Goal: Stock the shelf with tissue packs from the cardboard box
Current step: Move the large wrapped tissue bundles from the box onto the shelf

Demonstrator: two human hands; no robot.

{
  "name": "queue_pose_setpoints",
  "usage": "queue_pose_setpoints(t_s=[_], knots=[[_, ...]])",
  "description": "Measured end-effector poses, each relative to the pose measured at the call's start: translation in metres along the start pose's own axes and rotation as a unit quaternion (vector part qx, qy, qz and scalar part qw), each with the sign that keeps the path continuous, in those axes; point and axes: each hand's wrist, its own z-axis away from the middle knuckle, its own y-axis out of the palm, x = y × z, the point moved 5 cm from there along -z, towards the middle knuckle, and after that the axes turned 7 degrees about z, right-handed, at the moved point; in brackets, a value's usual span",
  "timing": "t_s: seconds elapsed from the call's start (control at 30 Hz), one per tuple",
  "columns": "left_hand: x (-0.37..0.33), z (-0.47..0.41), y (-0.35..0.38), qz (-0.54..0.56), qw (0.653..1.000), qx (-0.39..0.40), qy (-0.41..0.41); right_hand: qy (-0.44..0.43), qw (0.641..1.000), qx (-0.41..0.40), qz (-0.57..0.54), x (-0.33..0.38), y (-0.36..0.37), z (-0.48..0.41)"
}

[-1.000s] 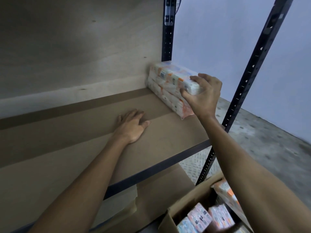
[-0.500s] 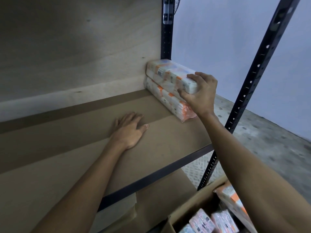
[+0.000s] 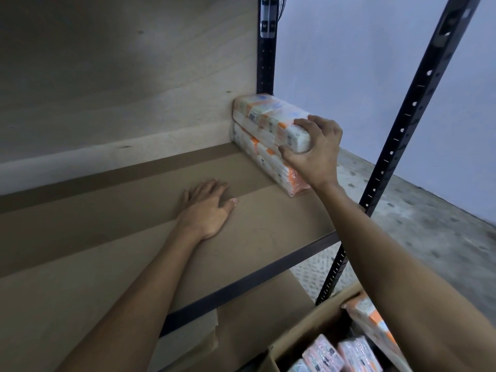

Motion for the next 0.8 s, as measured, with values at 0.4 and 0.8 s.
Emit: queue_pose_setpoints(t_s=[0.4,0.8], knots=[[-0.002,0.003,-0.003,0.023,1.0,0.0,0.0,0.022,0.995,0.049,0.084,0.008,-0.022,0.003],[-0.03,0.051,-0.016,0.099,0.993,-0.02,0.066,0.002,0.995,0.079,0.055,0.027,-0.055,0.056]])
